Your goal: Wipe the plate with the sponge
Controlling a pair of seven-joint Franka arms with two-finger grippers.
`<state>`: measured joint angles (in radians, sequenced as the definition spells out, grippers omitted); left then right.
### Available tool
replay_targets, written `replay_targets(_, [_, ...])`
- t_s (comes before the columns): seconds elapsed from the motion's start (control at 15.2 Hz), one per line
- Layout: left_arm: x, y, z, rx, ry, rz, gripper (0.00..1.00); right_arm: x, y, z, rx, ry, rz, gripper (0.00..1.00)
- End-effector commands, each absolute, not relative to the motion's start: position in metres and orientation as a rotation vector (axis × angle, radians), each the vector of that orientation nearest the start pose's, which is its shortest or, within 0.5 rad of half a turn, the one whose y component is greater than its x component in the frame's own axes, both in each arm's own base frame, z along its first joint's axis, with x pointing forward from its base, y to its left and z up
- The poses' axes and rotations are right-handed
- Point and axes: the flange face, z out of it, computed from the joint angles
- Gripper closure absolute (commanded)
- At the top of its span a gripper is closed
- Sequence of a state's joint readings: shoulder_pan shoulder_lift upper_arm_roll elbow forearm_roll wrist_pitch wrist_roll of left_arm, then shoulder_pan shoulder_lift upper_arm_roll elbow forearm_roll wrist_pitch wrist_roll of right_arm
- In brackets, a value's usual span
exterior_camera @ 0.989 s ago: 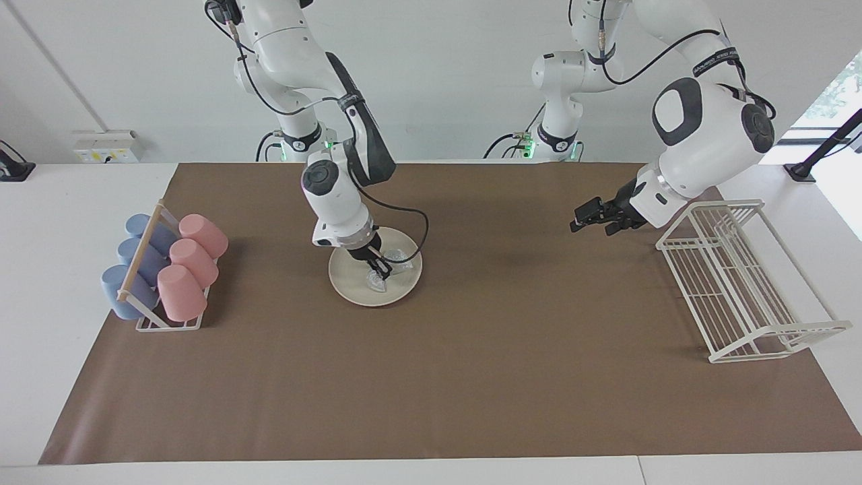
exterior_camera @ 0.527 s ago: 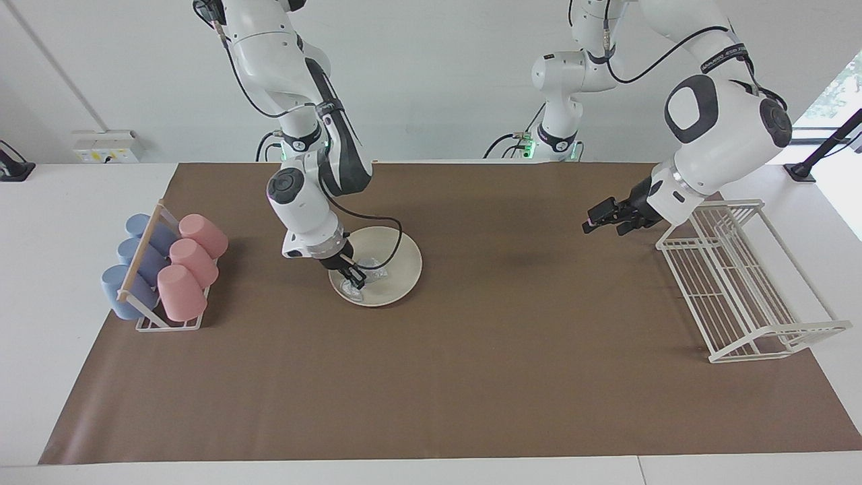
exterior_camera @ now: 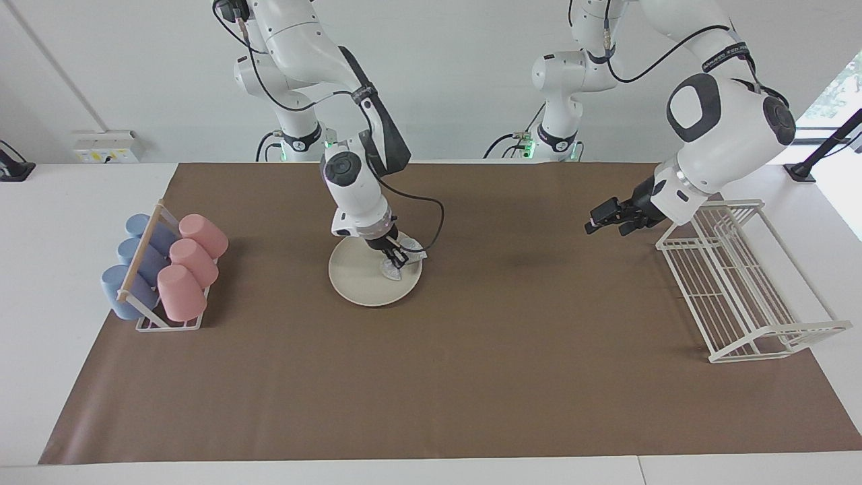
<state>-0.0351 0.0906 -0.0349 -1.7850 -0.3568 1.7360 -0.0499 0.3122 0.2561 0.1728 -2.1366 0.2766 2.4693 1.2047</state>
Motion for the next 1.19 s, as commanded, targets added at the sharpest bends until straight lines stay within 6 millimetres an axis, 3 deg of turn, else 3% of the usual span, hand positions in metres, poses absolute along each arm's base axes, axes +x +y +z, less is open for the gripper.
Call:
replay_targets(0.0, [0.568, -0.072, 0.498, -3.45, -0.118, 0.243, 0.0, 0.515, 0.256, 0.313, -2.615, 1.354, 0.173, 1.0])
replay_targets(0.4, [0.567, -0.072, 0.501, -3.451, -0.11, 0.24, 0.0, 0.545, 0.288, 0.401, -2.446, 1.601, 0.235, 1.0])
replay_targets(0.59, [0.562, -0.069, 0.498, -3.478, -0.13, 0.286, 0.0, 0.555, 0.317, 0.446, -2.432, 1.674, 0.22, 1.0])
replay_targets(0.73, [0.557, -0.074, 0.499, -3.637, -0.142, 0.333, 0.0, 0.56, 0.348, 0.479, -2.481, 1.706, 0.103, 1.0])
replay_targets(0.79, [0.551, -0.066, 0.498, -3.717, -0.14, 0.33, 0.0, 0.559, 0.364, 0.49, -2.48, 1.72, 0.071, 1.0])
replay_targets(0.92, [0.533, -0.074, 0.488, -3.84, -0.105, 0.352, 0.0, 0.559, 0.374, 0.5, -2.415, 1.827, 0.086, 1.0])
replay_targets(1.12, [0.524, -0.09, 0.482, -3.996, -0.066, 0.368, 0.0, 0.552, 0.404, 0.511, -2.3, 1.93, 0.098, 1.0])
